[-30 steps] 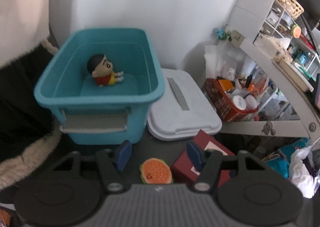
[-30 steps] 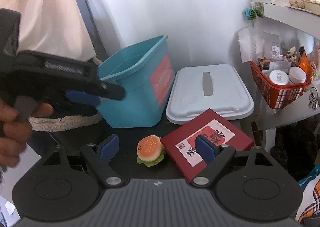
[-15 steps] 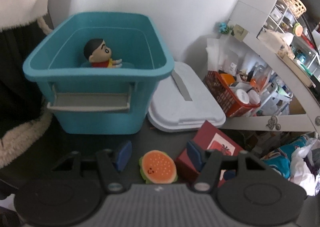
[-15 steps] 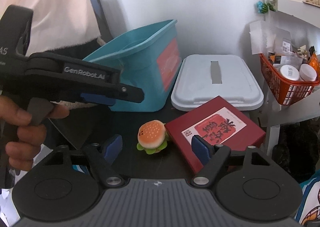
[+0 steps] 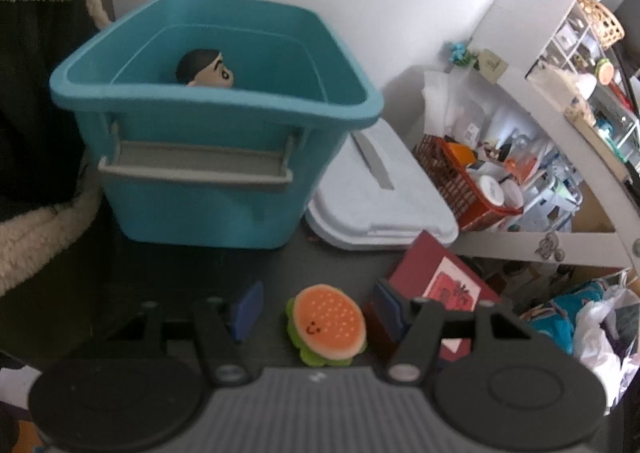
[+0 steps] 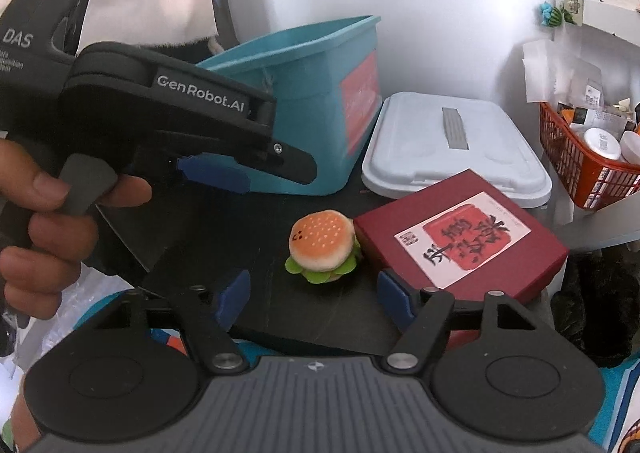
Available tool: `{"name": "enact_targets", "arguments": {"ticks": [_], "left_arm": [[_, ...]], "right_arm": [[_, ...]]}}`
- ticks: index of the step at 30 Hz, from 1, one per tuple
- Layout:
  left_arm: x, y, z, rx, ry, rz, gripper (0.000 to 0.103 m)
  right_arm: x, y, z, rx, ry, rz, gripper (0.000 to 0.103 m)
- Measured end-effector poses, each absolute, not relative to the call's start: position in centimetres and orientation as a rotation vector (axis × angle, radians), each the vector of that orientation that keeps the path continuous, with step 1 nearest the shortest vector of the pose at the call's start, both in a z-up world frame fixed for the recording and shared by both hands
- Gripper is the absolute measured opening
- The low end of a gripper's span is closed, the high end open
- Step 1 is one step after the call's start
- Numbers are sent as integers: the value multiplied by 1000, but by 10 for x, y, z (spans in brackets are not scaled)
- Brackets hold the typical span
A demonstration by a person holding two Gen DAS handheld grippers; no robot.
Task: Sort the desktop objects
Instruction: 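Lower the open left tool around the hamburger toy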
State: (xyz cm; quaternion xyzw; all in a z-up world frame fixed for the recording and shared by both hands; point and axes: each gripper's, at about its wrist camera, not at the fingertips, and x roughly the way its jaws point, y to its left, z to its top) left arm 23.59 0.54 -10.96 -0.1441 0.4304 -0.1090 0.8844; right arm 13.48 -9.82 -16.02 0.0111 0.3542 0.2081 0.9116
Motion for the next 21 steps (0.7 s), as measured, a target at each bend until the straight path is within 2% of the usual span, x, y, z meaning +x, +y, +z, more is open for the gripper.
{"name": "enact_targets", "arguments": {"ticks": [6,11,21], "left_arm": [[238,4,-120,-287,927,-227,57],[241,1,-129,-276,953,-238,47],[246,1,-144,-281,975,-214,46]], "right_arm": [[138,-92,-173,16,747,418,68],[140,-89,-178,5,723,414,63],[142,-88,-182,-15,687,399,63]]}}
